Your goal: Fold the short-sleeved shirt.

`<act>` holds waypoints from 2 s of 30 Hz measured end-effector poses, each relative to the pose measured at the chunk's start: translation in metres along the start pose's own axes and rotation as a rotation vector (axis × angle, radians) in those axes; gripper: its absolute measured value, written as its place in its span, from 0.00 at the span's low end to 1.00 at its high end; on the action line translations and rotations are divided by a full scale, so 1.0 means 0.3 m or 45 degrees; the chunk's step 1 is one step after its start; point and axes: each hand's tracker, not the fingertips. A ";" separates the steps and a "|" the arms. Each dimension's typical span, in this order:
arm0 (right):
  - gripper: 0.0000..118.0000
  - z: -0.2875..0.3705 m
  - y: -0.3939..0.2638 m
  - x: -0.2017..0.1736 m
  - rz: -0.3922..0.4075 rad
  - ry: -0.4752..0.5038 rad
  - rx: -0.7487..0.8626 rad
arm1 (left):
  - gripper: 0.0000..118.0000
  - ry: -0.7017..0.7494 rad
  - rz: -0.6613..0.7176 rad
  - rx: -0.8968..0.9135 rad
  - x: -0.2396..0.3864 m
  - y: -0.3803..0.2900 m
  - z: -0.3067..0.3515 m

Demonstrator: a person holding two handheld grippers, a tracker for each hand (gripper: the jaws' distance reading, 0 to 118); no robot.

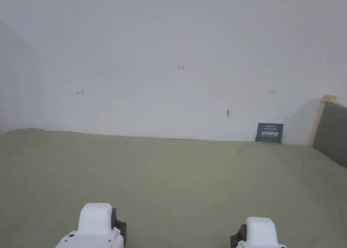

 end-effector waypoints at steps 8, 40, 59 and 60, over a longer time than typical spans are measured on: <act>0.12 0.047 0.053 0.080 -0.001 -0.050 0.105 | 0.07 0.003 0.003 0.013 0.018 0.033 0.015; 1.00 0.069 0.116 0.157 -0.056 0.009 0.239 | 1.00 0.070 0.012 0.085 -0.007 0.084 0.019; 1.00 0.076 0.121 0.194 -0.065 -0.021 0.250 | 1.00 0.075 0.001 0.089 -0.010 0.088 0.027; 1.00 0.076 0.122 0.195 -0.073 -0.013 0.246 | 1.00 0.074 0.004 0.091 -0.010 0.088 0.028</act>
